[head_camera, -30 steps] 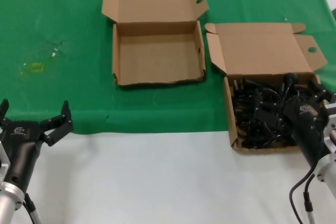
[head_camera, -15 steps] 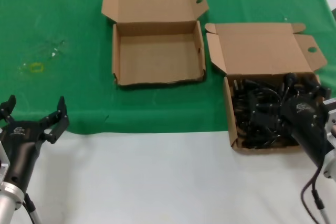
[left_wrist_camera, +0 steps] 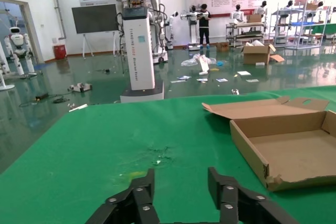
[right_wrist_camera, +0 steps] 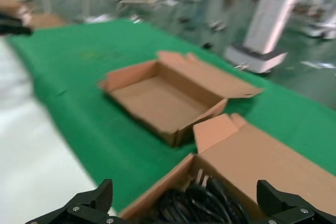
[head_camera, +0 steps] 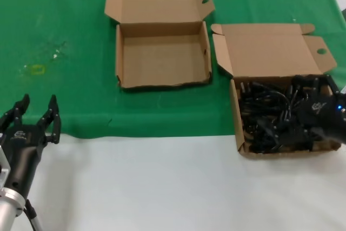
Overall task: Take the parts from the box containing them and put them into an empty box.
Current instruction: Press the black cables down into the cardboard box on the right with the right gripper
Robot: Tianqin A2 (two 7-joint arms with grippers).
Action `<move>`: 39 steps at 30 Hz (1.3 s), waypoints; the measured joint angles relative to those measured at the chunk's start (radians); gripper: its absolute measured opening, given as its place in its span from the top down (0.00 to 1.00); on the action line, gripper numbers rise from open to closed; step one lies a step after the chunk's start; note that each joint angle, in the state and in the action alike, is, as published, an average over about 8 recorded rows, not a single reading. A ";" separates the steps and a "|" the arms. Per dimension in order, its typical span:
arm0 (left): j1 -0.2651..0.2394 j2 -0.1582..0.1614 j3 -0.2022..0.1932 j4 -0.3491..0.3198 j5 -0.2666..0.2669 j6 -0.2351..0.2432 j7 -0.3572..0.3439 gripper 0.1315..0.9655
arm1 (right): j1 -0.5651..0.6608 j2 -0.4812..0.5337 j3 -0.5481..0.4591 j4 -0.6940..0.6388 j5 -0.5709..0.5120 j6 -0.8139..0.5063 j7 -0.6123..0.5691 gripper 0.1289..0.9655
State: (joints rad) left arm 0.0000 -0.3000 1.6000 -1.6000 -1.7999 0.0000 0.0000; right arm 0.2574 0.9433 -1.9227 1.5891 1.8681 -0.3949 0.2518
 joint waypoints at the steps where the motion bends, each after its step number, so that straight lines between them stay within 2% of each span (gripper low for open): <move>1: 0.000 0.000 0.000 0.000 0.000 0.000 0.000 0.60 | 0.020 0.016 -0.003 -0.008 -0.006 -0.043 -0.001 0.00; 3: 0.000 0.000 0.000 0.000 0.000 0.000 0.000 0.67 | 0.062 0.041 -0.008 -0.028 -0.018 -0.129 -0.009 0.00; 6: 0.000 0.000 0.000 0.000 0.000 0.000 0.000 0.72 | 0.135 0.066 -0.019 -0.066 -0.041 -0.256 -0.037 0.00; 12: 0.000 0.000 0.000 0.000 0.000 0.000 0.000 0.86 | 0.305 0.075 -0.050 -0.159 -0.103 -0.498 -0.133 0.00; 16: 0.000 0.000 0.000 0.000 0.000 0.000 0.000 0.86 | 0.409 0.062 -0.077 -0.213 -0.147 -0.641 -0.211 0.00; 21: 0.000 0.000 0.000 0.000 0.000 0.000 0.000 0.92 | 0.499 0.038 -0.116 -0.258 -0.207 -0.785 -0.307 0.00; 24: 0.000 0.000 0.000 0.000 0.000 0.000 0.000 0.96 | 0.533 0.021 -0.138 -0.279 -0.243 -0.846 -0.358 0.00; 29: 0.000 0.000 0.000 0.000 0.000 0.000 0.000 0.97 | 0.587 -0.021 -0.169 -0.335 -0.299 -0.912 -0.428 0.00; 39: 0.000 0.000 0.000 0.000 0.000 0.000 0.000 0.99 | 0.695 -0.119 -0.195 -0.489 -0.372 -0.955 -0.534 0.00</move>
State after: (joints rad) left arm 0.0000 -0.3000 1.6000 -1.6000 -1.7999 0.0000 -0.0001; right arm 0.9521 0.8238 -2.1176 1.0996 1.4961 -1.3495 -0.2817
